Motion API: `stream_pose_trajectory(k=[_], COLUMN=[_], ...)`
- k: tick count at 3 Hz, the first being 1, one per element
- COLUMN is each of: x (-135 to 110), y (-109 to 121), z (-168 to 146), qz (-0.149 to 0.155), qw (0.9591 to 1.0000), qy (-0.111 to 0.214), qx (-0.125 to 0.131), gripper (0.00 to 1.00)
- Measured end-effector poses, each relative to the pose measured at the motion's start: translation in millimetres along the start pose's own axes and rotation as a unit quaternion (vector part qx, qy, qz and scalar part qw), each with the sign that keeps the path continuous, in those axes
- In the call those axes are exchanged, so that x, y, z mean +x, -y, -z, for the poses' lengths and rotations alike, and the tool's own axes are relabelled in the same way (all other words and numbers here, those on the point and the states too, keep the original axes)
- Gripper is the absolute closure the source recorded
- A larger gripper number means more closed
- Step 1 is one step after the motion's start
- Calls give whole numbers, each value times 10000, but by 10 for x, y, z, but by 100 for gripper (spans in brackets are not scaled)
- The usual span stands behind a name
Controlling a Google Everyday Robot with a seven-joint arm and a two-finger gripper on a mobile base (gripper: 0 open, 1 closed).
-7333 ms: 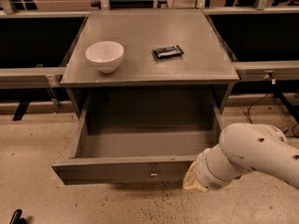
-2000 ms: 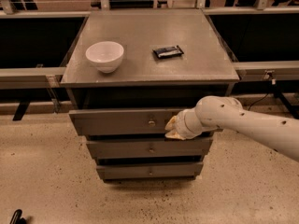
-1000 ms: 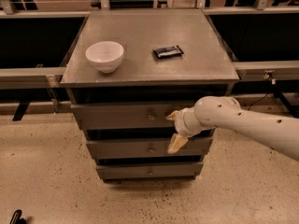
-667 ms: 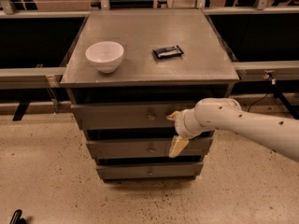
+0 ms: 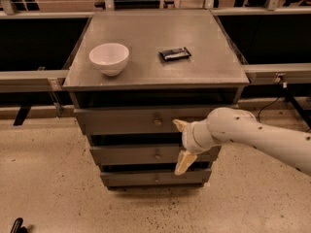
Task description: Close top drawer
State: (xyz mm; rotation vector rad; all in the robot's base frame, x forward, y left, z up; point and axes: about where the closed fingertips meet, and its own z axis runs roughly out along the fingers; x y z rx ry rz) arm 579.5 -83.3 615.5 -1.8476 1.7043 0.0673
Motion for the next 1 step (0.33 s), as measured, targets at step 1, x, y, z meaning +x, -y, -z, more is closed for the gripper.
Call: stream_pose_trajectory(k=[1], x=[-163], y=[-439], z=[385], qz=[-31], qw=[9995], qy=[298], qx=[-62], gripper=[0])
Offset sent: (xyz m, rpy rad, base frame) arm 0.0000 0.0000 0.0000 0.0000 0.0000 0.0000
